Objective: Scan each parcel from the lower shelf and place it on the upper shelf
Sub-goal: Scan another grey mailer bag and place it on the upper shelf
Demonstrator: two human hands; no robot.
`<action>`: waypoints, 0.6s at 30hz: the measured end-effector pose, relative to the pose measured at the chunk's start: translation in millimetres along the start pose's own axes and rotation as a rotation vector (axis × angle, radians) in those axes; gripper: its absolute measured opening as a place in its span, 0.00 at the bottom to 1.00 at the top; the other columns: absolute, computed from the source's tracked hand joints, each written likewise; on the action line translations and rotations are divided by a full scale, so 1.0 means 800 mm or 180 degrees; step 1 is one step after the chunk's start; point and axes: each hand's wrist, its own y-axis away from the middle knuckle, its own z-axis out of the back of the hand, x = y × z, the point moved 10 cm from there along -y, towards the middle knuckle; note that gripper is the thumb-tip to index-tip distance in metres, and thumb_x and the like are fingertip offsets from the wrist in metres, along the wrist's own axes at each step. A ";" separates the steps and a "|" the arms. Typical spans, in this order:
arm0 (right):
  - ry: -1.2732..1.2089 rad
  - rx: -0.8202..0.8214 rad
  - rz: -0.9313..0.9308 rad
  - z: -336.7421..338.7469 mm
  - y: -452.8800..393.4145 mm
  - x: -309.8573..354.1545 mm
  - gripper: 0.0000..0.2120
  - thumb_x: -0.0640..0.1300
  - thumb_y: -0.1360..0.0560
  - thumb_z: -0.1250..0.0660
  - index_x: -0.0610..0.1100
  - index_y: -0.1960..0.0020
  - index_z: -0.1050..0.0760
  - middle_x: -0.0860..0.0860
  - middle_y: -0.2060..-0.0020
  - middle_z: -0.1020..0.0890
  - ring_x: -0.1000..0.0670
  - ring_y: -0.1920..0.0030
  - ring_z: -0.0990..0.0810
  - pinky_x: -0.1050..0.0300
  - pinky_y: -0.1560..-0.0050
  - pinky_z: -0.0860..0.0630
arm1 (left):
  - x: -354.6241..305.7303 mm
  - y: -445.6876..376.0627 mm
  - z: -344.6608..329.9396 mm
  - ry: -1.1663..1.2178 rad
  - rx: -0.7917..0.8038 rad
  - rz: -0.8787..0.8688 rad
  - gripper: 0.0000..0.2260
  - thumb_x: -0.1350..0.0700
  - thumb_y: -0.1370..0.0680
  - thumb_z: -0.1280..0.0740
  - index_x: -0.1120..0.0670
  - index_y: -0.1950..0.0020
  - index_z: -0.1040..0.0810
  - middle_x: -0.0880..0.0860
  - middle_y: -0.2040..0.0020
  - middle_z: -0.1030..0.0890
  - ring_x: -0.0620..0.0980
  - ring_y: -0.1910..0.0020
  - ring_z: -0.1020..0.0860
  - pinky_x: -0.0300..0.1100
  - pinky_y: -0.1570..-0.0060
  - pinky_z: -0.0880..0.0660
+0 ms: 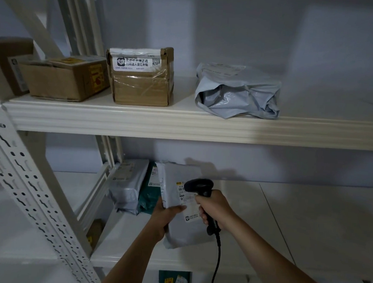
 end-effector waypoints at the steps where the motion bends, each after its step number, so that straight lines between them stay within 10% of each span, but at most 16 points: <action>1: -0.0001 0.0004 -0.0003 0.000 0.000 0.000 0.03 0.39 0.31 0.36 0.39 0.62 0.26 0.43 0.72 0.27 0.48 0.78 0.32 0.58 0.74 0.33 | 0.001 -0.001 -0.001 -0.0002 0.0014 -0.0002 0.29 0.64 0.36 0.20 0.54 0.37 0.25 0.58 0.48 0.15 0.59 0.50 0.15 0.58 0.53 0.17; 18: 0.0254 -0.0148 0.0126 0.018 -0.006 0.000 0.06 0.41 0.30 0.36 0.39 0.63 0.24 0.44 0.72 0.24 0.47 0.75 0.28 0.55 0.72 0.29 | 0.004 -0.004 0.007 0.0041 0.0006 0.0020 0.27 0.65 0.35 0.21 0.54 0.38 0.23 0.58 0.46 0.15 0.60 0.49 0.16 0.59 0.53 0.17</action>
